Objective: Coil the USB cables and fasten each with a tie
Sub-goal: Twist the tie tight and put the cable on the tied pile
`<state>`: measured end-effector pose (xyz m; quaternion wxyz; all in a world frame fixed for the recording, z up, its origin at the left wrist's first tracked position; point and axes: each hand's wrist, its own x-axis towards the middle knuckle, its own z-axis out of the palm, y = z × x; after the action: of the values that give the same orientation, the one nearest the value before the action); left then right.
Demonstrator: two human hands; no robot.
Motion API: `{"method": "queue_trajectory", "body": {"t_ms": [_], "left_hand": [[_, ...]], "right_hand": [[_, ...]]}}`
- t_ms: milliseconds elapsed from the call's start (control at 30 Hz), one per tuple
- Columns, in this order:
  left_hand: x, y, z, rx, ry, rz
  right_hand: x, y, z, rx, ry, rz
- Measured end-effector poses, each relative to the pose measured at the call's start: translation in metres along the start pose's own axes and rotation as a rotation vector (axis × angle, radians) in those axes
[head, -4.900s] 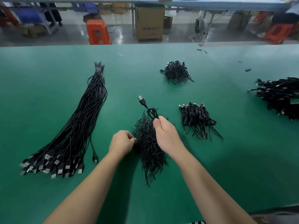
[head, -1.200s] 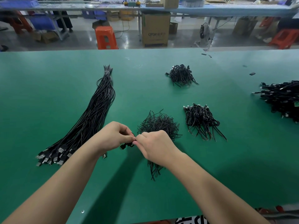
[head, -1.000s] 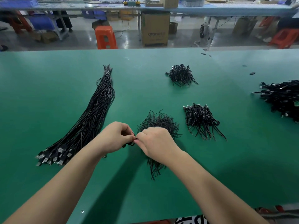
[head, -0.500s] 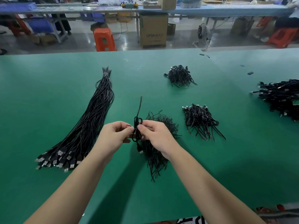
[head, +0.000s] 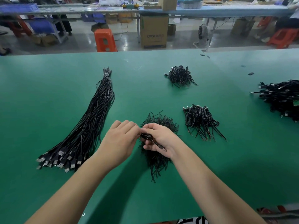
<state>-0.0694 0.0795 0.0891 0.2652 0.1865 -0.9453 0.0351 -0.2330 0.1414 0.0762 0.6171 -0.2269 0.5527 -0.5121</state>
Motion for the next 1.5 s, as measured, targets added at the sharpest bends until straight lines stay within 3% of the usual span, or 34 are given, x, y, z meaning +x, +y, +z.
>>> {"method": "queue_trajectory", "body": {"t_ms": [100, 267, 400, 500, 700, 800, 933, 1067, 1167, 1300, 1500], "left_hand": [[-0.001, 0.001, 0.000, -0.068, -0.005, -0.080], [0.000, -0.008, 0.003, -0.504, -0.051, -0.552], [0.003, -0.009, 0.008, -0.808, -0.123, -0.751], [0.003, -0.005, 0.008, -0.643, -0.129, -0.679], [0.004, 0.001, 0.009, -0.194, 0.051, -0.215], [-0.001, 0.001, 0.013, -0.020, 0.068, -0.107], [-0.003, -0.001, 0.013, -0.126, 0.066, -0.168], [0.001, -0.003, 0.009, -0.560, 0.030, -0.623], [0.002, -0.007, 0.010, -0.832, -0.015, -0.814], [0.002, 0.002, 0.007, -0.590, 0.042, -0.650], [-0.002, 0.008, 0.011, -0.042, 0.171, -0.225]], "right_hand": [[-0.001, 0.000, -0.002, -0.002, -0.063, -0.031], [-0.003, 0.003, -0.010, 0.133, -0.230, -0.091], [0.000, 0.008, -0.003, -0.174, -0.058, -0.260], [0.002, 0.006, -0.004, -0.282, 0.018, -0.282], [0.005, 0.006, 0.000, -0.118, -0.027, -0.169], [0.006, 0.002, -0.001, -0.152, 0.010, -0.111], [0.003, 0.000, -0.001, -0.134, -0.003, -0.153], [0.002, 0.000, -0.005, -0.089, -0.156, -0.227], [0.000, -0.001, -0.004, -0.246, -0.116, -0.318], [0.003, -0.002, 0.000, -0.363, 0.054, -0.359], [0.003, -0.004, 0.006, -0.321, 0.072, -0.291]]}}
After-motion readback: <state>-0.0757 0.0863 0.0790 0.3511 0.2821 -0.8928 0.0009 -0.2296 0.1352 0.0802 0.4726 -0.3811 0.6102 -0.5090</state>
